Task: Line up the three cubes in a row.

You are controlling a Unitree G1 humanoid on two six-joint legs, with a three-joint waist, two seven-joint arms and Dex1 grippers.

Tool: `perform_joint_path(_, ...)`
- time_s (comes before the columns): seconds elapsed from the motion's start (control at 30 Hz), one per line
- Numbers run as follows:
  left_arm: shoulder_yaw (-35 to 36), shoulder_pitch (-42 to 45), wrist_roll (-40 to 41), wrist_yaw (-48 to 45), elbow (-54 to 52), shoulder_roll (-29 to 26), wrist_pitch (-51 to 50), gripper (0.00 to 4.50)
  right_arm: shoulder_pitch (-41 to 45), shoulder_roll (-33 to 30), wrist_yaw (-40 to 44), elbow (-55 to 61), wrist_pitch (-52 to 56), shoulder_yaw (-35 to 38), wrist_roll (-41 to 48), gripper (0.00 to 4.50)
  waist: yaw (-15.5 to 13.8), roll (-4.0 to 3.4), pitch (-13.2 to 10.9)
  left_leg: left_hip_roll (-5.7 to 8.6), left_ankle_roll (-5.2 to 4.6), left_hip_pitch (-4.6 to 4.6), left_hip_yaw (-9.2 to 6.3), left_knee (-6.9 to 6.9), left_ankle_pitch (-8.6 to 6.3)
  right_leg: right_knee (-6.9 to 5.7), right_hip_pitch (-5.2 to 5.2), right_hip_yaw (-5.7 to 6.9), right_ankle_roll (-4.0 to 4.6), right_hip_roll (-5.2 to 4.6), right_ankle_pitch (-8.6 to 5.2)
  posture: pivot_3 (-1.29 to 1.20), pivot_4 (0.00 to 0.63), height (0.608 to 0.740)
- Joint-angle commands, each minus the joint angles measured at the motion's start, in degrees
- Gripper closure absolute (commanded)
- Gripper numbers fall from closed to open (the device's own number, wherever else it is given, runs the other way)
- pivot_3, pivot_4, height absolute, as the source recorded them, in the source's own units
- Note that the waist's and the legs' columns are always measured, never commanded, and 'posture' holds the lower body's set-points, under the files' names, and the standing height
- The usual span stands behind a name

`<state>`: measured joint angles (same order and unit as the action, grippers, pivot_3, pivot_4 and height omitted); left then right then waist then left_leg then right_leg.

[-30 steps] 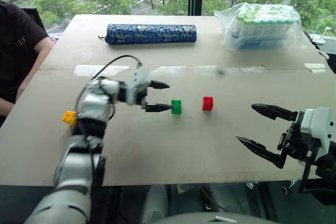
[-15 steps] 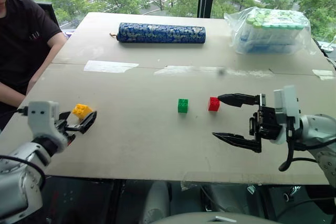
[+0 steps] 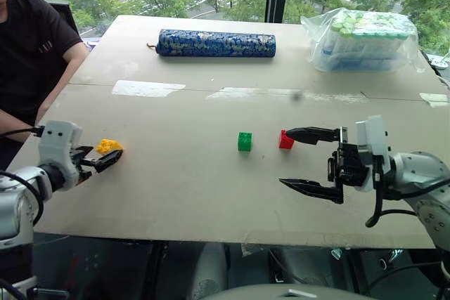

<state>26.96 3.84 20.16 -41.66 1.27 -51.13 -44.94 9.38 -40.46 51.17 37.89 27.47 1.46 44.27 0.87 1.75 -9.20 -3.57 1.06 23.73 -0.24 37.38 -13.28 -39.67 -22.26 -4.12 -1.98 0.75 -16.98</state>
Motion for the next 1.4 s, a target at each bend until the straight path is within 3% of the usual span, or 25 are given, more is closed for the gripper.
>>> perform_joint_path(0.03, -2.79, 2.72, -2.01, -3.30, 6.05, -2.10, 7.69, 2.00, -1.59, -1.25, -1.74, 3.80, 0.58, 3.49, 1.47, 0.00, -0.05, 0.01, 0.00, 0.00, 0.00, 0.02, -0.01, 0.00, 0.00, 0.02, 0.00, 0.01, 0.00, 0.00, 0.00, 0.00, 0.150, 0.740)
perform_joint_path(0.13, -3.46, 4.57, -0.74, -6.34, 7.80, -2.11, 10.77, 3.23, -2.88, -1.58, -2.72, 4.93, 1.00, 4.35, 1.82, 0.00, -0.08, 0.04, 0.00, 0.00, 0.00, 0.03, 0.03, 0.00, 0.00, 0.02, 0.00, 0.01, 0.00, -0.05, 0.00, 0.00, 0.150, 0.740)
perform_joint_path(0.33, -10.00, 9.37, 4.82, -26.25, 4.23, -4.11, 17.16, 3.20, -5.61, -2.17, -3.96, 6.00, 0.84, 5.48, 1.28, 0.00, -0.24, 0.05, 0.00, 0.04, 0.00, 0.04, 0.03, 0.02, 0.00, 0.00, 0.00, 0.03, 0.00, -0.05, 0.00, 0.00, 0.150, 0.740)
perform_joint_path(0.43, -18.10, 14.92, 2.50, -34.83, 6.01, -4.82, 21.47, 3.20, -6.54, -2.67, -3.96, 5.87, 0.56, 6.59, 1.27, 0.00, -0.35, 0.02, -0.02, 0.15, 0.00, 0.05, -0.01, 0.03, 0.00, 0.01, 0.01, 0.04, -0.01, -0.09, 0.00, 0.00, 0.150, 0.740)
perform_joint_path(0.57, -31.14, 27.94, -7.70, -43.36, 20.01, -0.18, 38.91, 3.20, -7.90, -3.19, -3.97, 5.59, -0.09, 8.23, 0.68, 0.00, -0.39, -0.04, -0.02, 0.20, -0.01, 0.03, -0.03, 0.03, 0.00, -0.01, 0.02, 0.00, -0.01, -0.04, 0.00, 0.00, 0.150, 0.740)
perform_joint_path(0.7, -36.72, 40.30, -12.97, -46.26, 35.30, 7.01, 50.82, 3.20, -10.17, -3.74, -4.38, 6.39, -0.21, 10.52, 0.24, 0.00, -0.32, 0.00, -0.04, 0.22, -0.02, 0.13, -0.08, 0.08, 0.01, 0.00, 0.01, 0.00, -0.01, 0.01, 0.00, 0.00, 0.150, 0.740)
perform_joint_path(0.93, -39.60, 51.25, -17.90, -50.09, 53.25, 13.30, 63.50, 3.20, -14.80, -3.77, -5.82, 8.96, -0.58, 14.12, -0.53, 0.00, 0.28, 0.06, -0.08, 0.22, -0.03, 0.20, -0.15, 0.05, 0.00, 0.10, -0.01, -0.03, -0.06, 0.08, -0.02, 0.00, 0.150, 0.740)
perform_joint_path(1.4, -41.75, 54.81, -20.80, -50.68, 62.79, 13.10, 69.86, 3.20, -19.66, -4.63, -5.31, 10.27, -0.69, 17.76, -0.49, 0.00, 0.08, 0.07, -0.09, 0.23, -0.02, 0.16, -0.20, 0.09, 0.00, -0.07, 0.00, 0.01, -0.07, 0.06, -0.02, 0.00, 0.150, 0.740)
